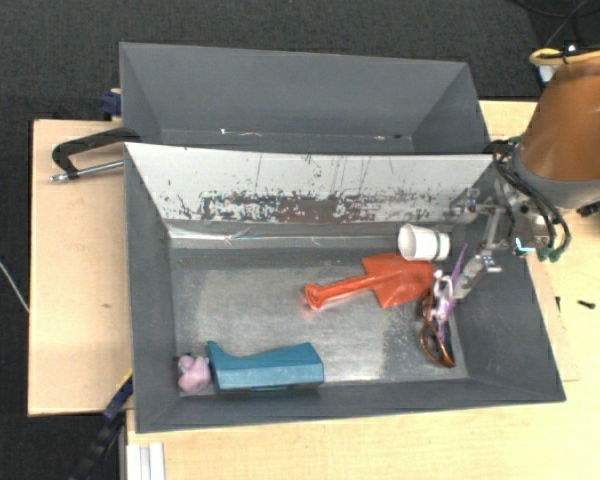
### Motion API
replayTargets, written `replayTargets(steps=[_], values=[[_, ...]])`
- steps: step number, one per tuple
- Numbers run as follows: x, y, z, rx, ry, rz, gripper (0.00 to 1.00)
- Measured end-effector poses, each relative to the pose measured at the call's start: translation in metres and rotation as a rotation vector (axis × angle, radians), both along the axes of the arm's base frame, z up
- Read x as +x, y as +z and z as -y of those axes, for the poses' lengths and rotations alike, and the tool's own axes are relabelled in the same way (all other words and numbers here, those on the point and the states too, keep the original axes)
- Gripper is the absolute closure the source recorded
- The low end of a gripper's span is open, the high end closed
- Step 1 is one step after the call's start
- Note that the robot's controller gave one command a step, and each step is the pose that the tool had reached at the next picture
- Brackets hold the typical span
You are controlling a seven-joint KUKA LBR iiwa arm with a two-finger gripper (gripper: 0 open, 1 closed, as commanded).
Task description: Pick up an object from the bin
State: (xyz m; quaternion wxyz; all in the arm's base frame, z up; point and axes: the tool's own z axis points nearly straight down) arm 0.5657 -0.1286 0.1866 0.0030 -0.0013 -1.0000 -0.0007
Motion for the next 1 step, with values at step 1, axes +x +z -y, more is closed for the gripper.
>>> replayTargets(steps=[1], values=[[0.0019, 0.0048, -0.0005, -0.002, 0.002, 0.009, 0.0]])
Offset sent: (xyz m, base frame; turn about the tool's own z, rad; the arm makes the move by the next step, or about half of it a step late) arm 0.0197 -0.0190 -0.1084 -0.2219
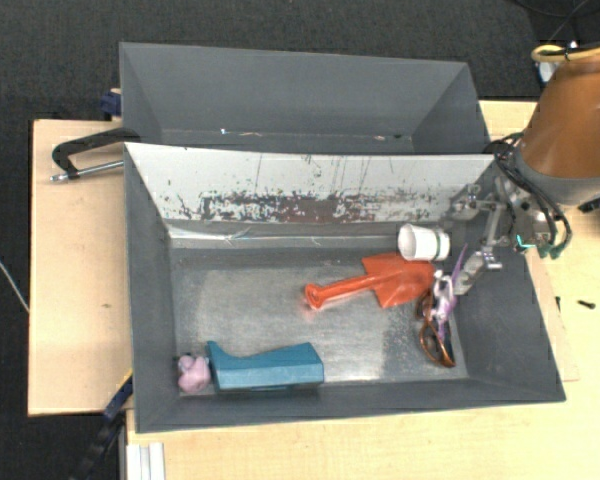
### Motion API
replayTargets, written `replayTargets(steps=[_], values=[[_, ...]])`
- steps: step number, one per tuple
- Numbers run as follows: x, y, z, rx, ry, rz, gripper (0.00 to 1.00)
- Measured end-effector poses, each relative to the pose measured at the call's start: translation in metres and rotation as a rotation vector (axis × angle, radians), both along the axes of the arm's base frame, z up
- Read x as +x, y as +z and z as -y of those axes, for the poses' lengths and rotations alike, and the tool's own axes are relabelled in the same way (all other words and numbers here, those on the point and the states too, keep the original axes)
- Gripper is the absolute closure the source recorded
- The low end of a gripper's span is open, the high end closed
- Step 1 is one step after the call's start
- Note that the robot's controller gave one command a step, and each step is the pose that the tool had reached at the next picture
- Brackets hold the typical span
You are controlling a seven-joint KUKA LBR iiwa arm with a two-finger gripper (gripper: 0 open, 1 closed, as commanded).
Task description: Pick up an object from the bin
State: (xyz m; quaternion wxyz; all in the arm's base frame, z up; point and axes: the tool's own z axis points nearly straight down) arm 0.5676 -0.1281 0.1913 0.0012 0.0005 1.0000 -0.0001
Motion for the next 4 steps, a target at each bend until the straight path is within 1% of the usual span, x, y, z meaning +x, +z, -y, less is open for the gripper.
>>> replayTargets(steps=[1, 2, 3, 4], values=[[0.009, -0.04, 0.007, -0.001, 0.084, 0.005, 0.0], [-0.016, -0.096, 0.0, -0.001, 0.287, 0.002, 0.0], [0.023, -0.115, 0.01, 0.003, 0.55, -0.009, 1.0], [0.023, -0.115, 0.01, 0.002, 0.55, -0.009, 1.0]])
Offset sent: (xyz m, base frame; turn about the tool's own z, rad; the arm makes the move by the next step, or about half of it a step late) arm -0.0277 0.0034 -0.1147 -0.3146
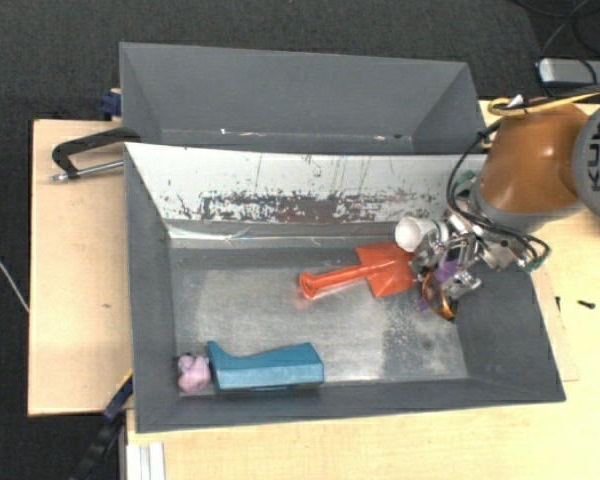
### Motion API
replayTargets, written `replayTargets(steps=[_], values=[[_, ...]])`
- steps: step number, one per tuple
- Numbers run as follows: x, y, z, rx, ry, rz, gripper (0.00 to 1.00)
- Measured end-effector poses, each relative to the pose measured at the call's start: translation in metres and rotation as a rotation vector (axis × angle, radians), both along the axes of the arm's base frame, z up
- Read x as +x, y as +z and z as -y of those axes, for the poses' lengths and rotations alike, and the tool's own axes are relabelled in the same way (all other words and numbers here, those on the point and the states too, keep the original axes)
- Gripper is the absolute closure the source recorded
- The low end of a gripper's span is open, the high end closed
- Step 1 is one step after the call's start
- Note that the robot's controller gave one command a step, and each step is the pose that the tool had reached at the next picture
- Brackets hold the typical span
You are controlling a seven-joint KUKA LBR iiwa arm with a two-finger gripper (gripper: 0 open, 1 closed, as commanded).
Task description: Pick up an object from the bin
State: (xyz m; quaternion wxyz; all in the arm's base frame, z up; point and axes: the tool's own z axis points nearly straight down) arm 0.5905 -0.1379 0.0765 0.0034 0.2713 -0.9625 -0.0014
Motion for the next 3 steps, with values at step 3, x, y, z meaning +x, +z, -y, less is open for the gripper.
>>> replayTargets(steps=[3], values=[[-0.031, 0.155, -0.026, 0.001, 0.112, 0.009, 1.0]])
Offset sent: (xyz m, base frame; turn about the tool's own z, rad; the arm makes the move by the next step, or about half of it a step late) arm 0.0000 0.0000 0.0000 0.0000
